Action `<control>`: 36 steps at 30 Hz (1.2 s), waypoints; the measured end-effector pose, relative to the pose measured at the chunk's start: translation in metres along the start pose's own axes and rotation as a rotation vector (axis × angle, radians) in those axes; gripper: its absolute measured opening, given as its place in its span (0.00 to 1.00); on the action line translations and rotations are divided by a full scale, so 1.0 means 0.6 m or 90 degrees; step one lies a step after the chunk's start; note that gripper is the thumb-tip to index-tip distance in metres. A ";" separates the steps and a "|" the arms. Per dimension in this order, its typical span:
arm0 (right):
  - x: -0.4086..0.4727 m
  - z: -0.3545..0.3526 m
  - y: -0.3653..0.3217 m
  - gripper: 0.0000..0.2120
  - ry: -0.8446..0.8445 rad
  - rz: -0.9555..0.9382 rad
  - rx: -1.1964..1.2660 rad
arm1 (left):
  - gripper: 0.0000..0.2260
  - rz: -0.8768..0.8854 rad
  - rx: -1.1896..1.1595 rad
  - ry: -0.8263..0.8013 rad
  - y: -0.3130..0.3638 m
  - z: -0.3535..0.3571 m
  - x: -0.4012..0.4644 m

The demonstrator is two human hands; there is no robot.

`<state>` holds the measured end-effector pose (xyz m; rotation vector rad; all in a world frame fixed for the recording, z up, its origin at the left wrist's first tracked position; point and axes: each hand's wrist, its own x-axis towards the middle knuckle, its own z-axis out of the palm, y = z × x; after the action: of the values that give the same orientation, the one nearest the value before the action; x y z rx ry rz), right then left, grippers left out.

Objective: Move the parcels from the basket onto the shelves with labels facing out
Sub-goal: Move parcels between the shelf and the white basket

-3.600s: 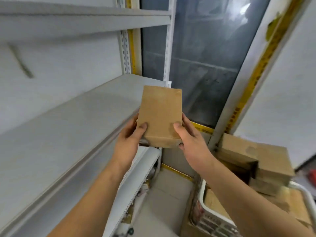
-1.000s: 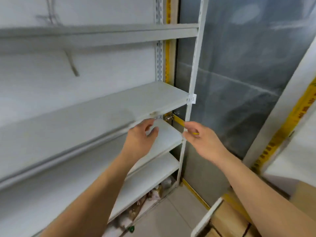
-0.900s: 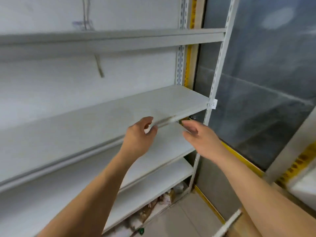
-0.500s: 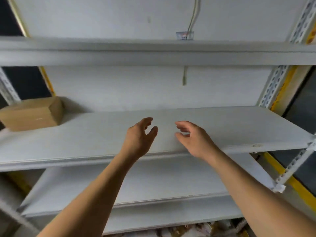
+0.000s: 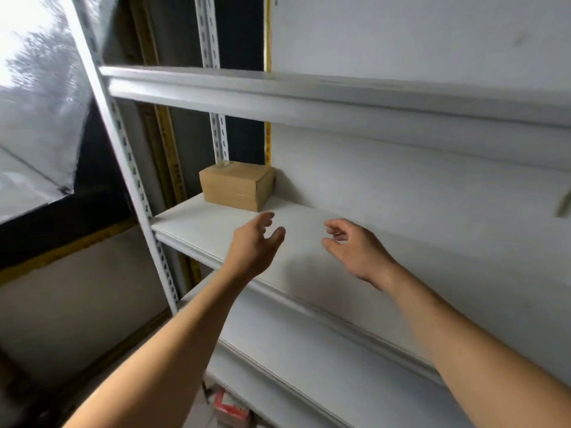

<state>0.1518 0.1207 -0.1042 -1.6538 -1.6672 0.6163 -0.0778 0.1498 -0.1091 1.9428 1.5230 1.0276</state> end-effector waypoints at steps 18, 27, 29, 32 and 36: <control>0.339 0.260 -0.138 0.48 -0.029 0.045 0.040 | 0.35 -0.133 -0.066 0.134 -0.258 -0.129 0.321; 0.421 0.327 -0.130 0.41 0.047 0.099 0.153 | 0.35 -0.196 -0.266 0.072 -0.329 -0.115 0.432; 0.422 0.333 -0.126 0.45 0.057 0.097 0.168 | 0.29 -0.180 -0.272 0.071 -0.334 -0.110 0.434; 0.414 0.331 -0.122 0.43 0.077 0.100 0.186 | 0.28 -0.158 -0.268 0.072 -0.332 -0.110 0.425; 0.383 0.313 -0.125 0.43 0.123 0.096 0.196 | 0.29 -0.132 -0.269 0.093 -0.305 -0.110 0.388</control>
<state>-0.0252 0.3684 -0.1350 -1.5668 -1.2499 0.7226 -0.2165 0.4177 -0.1413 1.4184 1.4066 1.2976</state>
